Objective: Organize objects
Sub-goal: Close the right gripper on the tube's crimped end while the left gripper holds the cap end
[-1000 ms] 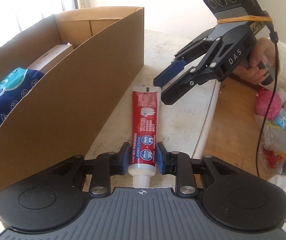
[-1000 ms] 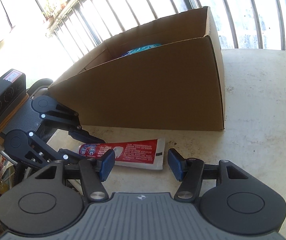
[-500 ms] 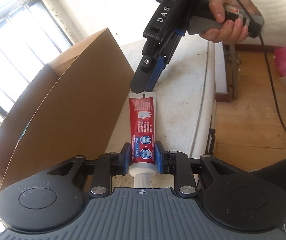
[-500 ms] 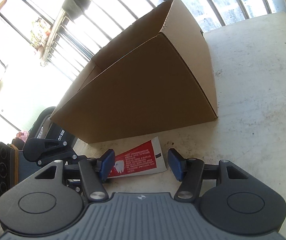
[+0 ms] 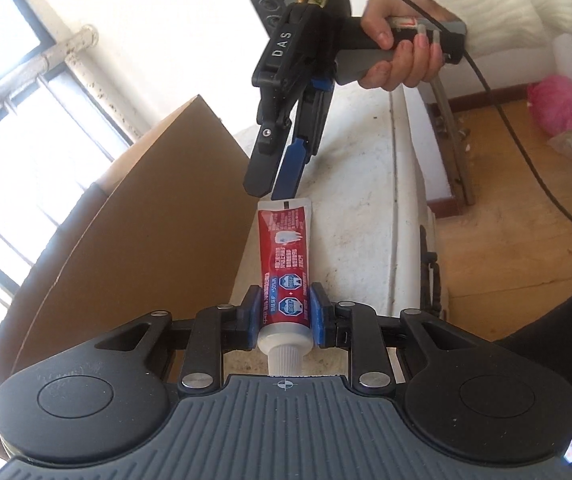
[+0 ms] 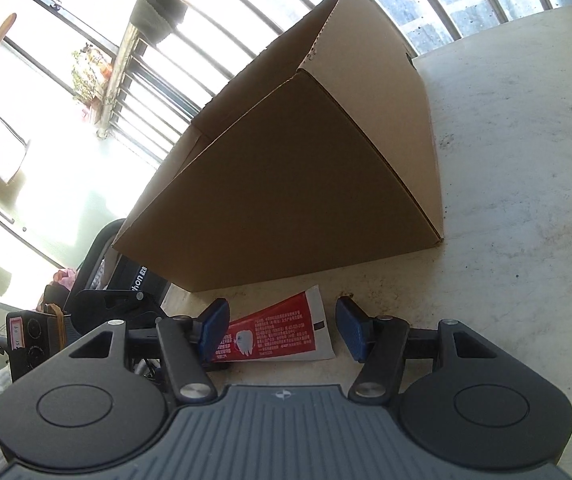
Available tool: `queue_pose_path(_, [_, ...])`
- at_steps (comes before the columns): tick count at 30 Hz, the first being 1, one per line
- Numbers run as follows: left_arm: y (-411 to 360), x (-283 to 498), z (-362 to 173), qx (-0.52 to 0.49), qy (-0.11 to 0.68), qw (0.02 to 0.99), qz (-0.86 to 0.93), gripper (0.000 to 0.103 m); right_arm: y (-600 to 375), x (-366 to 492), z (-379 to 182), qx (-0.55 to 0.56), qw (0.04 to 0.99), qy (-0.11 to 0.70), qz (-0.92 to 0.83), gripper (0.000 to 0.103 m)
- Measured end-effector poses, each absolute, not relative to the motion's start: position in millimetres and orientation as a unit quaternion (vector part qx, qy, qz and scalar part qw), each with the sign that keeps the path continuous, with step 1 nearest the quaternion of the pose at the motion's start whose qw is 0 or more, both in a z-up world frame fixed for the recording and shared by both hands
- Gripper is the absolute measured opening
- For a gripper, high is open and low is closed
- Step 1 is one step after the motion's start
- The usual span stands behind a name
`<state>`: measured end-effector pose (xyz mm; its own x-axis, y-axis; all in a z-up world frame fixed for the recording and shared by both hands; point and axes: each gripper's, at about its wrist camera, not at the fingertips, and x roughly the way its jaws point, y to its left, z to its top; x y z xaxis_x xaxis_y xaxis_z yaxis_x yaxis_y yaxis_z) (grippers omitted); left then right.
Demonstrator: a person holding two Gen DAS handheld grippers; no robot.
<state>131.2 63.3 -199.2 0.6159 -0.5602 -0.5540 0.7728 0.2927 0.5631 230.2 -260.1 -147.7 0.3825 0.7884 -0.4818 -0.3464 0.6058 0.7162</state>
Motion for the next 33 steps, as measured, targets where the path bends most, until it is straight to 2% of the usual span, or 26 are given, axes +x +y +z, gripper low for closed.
queue_pose_path(8, [61.8,118.4,-206.2,0.455,0.074,0.784,-0.415,0.023,-259.4,240.4,-151.1,0.252,0.774,0.424,0.397,0.062])
queue_pose_path(17, [67.3,123.7,-202.9,0.43,0.065,0.791,-0.43,0.023,-257.0,233.5,-153.0,0.237,0.764,0.417,0.431,0.064])
queue_pose_path(22, [67.9,128.9,-200.3,0.425,0.059,0.789,-0.44,0.023,-242.7,232.7,-156.8,0.24,0.743,0.427,0.456,0.055])
queue_pose_path(24, [68.0,129.5,-199.4,0.423,0.061,0.79,-0.439,0.023,-234.1,233.0,-155.2,0.223,0.757,0.431,0.438,0.04])
queue_pose_path(33, [61.9,123.6,-190.1,0.44,0.078,0.782,-0.434,0.023,-237.4,222.1,-156.6,0.247,0.748,0.437,0.435,0.03])
